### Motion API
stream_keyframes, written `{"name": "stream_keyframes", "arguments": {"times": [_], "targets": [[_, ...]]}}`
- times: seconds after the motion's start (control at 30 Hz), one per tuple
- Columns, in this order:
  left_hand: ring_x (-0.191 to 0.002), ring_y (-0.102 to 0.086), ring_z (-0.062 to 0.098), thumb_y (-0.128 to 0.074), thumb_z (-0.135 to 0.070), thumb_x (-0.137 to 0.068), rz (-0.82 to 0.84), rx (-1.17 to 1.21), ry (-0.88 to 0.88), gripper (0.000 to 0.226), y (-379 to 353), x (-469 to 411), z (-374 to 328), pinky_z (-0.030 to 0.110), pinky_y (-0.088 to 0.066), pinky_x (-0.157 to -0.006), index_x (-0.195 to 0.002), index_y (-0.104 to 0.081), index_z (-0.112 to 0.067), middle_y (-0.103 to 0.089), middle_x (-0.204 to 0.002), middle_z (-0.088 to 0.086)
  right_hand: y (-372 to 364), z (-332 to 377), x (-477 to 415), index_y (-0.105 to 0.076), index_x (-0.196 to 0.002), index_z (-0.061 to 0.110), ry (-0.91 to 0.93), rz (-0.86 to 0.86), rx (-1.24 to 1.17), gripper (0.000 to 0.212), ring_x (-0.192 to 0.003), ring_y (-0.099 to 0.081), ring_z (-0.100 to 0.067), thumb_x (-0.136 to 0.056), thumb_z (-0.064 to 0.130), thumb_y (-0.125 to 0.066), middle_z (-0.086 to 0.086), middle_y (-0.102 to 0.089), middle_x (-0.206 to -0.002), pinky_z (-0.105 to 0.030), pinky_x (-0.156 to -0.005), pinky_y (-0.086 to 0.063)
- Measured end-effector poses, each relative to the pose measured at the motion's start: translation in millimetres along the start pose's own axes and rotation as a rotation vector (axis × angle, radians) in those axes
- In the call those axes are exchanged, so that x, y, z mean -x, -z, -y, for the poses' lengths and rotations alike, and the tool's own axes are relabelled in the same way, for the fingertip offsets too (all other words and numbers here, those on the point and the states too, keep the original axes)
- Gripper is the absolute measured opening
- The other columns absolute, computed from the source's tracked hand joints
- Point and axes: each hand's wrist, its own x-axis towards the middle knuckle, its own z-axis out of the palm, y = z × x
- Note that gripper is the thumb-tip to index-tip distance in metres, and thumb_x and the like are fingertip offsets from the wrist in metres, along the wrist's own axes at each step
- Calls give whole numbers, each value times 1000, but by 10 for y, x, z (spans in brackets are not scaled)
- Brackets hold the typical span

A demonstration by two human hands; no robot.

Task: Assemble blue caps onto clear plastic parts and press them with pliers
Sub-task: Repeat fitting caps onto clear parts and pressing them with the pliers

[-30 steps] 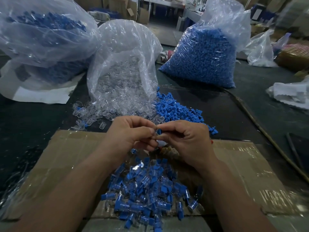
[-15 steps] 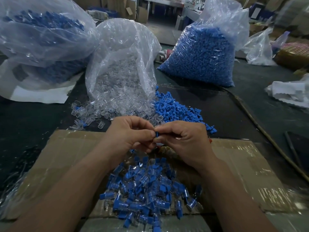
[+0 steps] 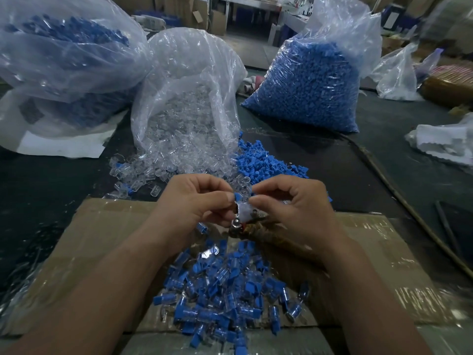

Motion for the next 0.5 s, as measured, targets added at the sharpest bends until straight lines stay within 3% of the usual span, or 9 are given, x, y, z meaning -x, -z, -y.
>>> {"name": "stream_keyframes", "arguments": {"times": [0.13, 0.23, 0.3, 0.43, 0.5], "targets": [[-49, -61, 14, -61, -1, -64, -56, 37, -19, 6, 41, -17, 5, 20, -51, -47, -70, -59, -2, -63, -57, 6, 242, -127, -23, -60, -72, 38, -238, 105, 196, 16, -74, -59, 7, -70, 31, -74, 17, -65, -74, -15, -67, -47], [-51, -61, 14, -55, 8, -76, -78, 36, -10, 11, 65, -40, 26, 20, -52, -49, -73, -57, -2, -64, -58, 5, 344, -183, -23, -59, -80, 41, -388, 285, 284, 24, -89, -55, 6, -66, 36, -78, 25, -58, -91, -20, -80, -43], [-52, -61, 14, -53, 8, -78, -84, 40, -8, 12, 76, -58, 43, 20, -52, -50, -74, -57, -2, -64, -59, 5, 339, -180, -15, -56, -90, 44, -478, 418, 305, 37, -96, -50, 2, -63, 38, -80, 27, -52, -96, -25, -81, -41], [-53, -63, 13, -54, 7, -77, -90, 35, -20, 10, 98, -85, 69, 19, -51, -50, -74, -57, -3, -65, -59, 5, 264, -187, 6, -45, -121, 38, -458, 574, 476, 76, -98, -39, -2, -56, 42, -83, 29, -36, -97, -26, -82, -35], [-53, -63, 13, -55, 5, -76, -97, 36, -23, 9, 107, -93, 79, 19, -52, -49, -74, -57, -3, -66, -59, 4, 235, -180, 5, -43, -125, 36, -417, 576, 547, 81, -102, -34, -5, -55, 45, -83, 24, -33, -99, -27, -84, -33]]}}
